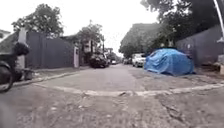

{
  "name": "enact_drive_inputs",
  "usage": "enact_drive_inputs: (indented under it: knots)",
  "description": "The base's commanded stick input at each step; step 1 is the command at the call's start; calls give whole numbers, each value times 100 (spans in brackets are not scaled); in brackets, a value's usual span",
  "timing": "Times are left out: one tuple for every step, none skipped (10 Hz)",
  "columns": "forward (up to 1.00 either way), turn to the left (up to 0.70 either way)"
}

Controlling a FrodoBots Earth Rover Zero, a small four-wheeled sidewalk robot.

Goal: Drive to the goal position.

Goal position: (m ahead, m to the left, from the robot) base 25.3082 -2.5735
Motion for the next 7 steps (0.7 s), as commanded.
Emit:
enact_drive_inputs:
  knots:
    - [100, 0]
    - [100, 0]
    - [100, 0]
    - [100, 0]
    - [100, 1]
    - [100, 26]
    - [100, 1]
